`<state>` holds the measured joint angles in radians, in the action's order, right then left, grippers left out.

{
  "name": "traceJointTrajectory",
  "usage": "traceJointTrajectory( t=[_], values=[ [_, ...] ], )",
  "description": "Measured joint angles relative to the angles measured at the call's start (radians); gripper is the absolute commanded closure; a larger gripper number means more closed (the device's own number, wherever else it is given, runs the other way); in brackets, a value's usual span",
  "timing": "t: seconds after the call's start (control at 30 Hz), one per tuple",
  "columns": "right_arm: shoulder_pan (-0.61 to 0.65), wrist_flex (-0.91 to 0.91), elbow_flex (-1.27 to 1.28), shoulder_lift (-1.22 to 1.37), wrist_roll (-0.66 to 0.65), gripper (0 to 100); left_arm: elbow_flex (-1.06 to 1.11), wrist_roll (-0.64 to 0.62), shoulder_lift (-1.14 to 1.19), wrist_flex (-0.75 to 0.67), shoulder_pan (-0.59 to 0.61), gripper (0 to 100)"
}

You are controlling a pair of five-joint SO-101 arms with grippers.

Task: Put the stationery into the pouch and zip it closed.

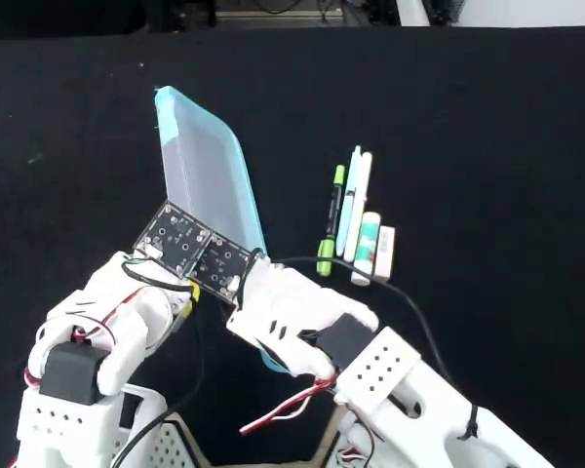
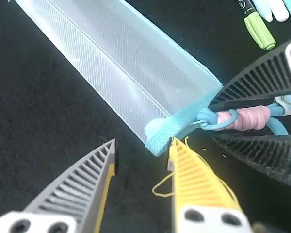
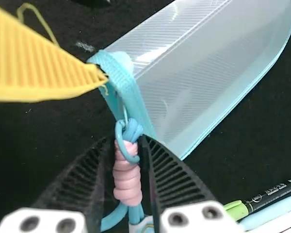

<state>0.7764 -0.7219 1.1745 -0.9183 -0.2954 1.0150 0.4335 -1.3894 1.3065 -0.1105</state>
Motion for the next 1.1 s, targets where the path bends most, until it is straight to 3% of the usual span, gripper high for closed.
traceJointTrajectory(
  t=[0.3, 0.83, 1.1],
  values=[
    [0.002, 0.000, 0.000, 0.000, 0.000, 98.8, 0.094, -0.150, 0.000, -0.068, -0.003, 82],
    [0.005, 0.008, -0.009, 0.000, 0.000, 98.8, 0.095, -0.164, 0.002, -0.087, 0.074, 82],
    [0.000, 0.008, -0.020, 0.000, 0.002, 98.7, 0.097, -0.293, 0.002, -0.141, 0.074, 82]
  ],
)
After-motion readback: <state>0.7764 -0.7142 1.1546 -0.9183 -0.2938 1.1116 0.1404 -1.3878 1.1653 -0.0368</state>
